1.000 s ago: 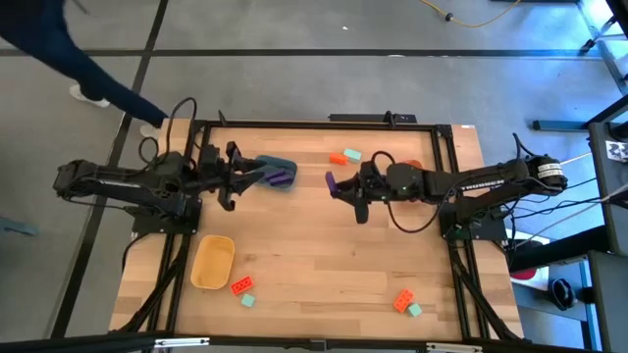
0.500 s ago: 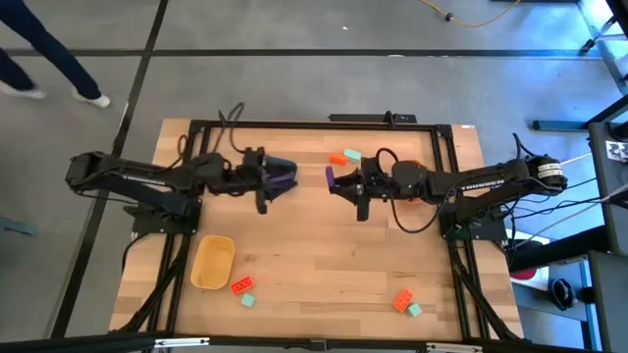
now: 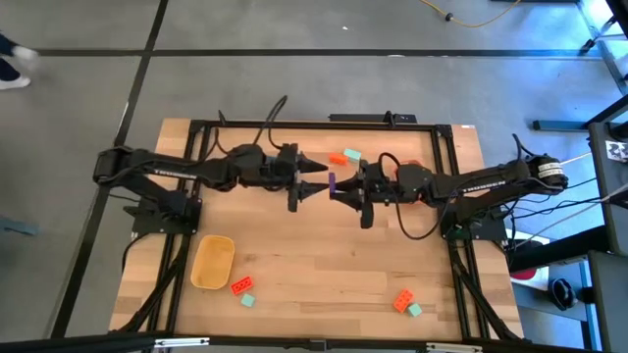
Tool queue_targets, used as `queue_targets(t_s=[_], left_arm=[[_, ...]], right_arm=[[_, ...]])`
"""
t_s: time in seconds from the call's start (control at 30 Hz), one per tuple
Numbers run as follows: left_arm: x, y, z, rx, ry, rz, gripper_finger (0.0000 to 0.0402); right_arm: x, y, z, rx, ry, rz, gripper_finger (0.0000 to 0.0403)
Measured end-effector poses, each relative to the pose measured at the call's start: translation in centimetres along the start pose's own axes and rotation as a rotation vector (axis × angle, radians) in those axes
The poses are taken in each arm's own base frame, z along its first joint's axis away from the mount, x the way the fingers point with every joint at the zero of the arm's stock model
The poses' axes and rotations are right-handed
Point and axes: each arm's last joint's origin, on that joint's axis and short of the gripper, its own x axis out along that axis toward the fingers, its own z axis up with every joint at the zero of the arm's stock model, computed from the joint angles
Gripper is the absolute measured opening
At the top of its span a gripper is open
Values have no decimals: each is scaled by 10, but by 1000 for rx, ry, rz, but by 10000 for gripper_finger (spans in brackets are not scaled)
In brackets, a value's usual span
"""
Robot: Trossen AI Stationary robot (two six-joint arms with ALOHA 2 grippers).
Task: Sort & place blocks by color
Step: Put the violet rectangle block into the blue bin
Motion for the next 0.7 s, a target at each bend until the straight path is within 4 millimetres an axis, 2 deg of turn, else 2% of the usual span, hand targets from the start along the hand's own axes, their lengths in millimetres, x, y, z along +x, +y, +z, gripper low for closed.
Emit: queue_targets(t_s=[0.17,0.5,0.7], left_arm=[[6,-2,0,-1,14,-51,268],[5,-7,2,-10,35,-151,268],[2,-6,2,-20,69,-145,268]], right_arm=[[0,1,-1,-9,23,47,106],[1,-1,-1,-7,23,43,106],[0,-2,0,-5,20,42,106]])
